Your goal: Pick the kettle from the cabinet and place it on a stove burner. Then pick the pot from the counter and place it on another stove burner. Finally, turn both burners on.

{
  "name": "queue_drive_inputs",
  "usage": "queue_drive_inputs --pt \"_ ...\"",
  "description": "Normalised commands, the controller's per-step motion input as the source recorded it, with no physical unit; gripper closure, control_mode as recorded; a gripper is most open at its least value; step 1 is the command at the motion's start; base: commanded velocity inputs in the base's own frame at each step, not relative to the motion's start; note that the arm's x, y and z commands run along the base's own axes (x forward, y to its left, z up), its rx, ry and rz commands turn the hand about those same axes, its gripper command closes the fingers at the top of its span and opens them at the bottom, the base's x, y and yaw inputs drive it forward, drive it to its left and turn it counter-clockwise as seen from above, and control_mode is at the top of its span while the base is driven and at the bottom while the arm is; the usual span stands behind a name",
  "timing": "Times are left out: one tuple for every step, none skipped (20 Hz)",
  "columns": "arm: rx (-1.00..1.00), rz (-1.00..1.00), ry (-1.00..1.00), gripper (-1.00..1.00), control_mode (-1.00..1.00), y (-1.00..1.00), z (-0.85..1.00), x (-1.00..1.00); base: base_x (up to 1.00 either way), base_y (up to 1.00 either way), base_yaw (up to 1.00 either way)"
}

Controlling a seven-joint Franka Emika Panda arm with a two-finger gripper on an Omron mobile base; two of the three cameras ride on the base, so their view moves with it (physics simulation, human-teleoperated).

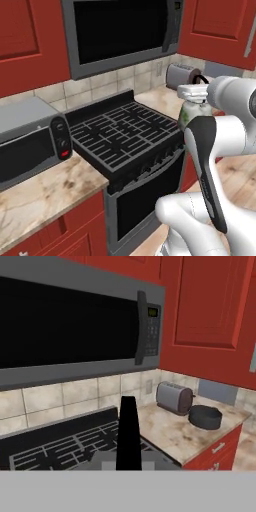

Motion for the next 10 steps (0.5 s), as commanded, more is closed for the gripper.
queue_drive_inputs --pt "0.00 0.00 0.00 1.00 1.00 0.00 0.00 0.00 0.27 0.00 0.17" --pt "0.00 0.00 0.00 1.00 1.00 0.00 0.00 0.00 0.27 0.00 0.17" --pt "0.00 0.00 0.00 1.00 1.00 0.00 0.00 0.00 0.31 0.00 0.16" --pt "0.00 0.00 0.00 1.00 1.00 0.00 0.00 0.00 0.32 0.00 0.16" --pt "0.00 0.00 0.00 1.00 1.00 0.00 0.00 0.00 0.37 0.00 0.16" --pt "0.00 0.00 0.00 1.00 1.00 0.00 0.00 0.00 0.40 0.00 0.15" --pt "0.00 0.00 0.00 1.00 1.00 0.00 0.00 0.00 0.42 0.00 0.14" --pt "0.00 0.00 0.00 1.00 1.00 0.00 0.00 0.00 0.43 0.00 0.13" --pt "0.00 0.00 0.00 1.00 1.00 0.00 0.00 0.00 0.46 0.00 0.12" --pt "0.00 0.00 0.00 1.00 1.00 0.00 0.00 0.00 0.48 0.00 0.12"
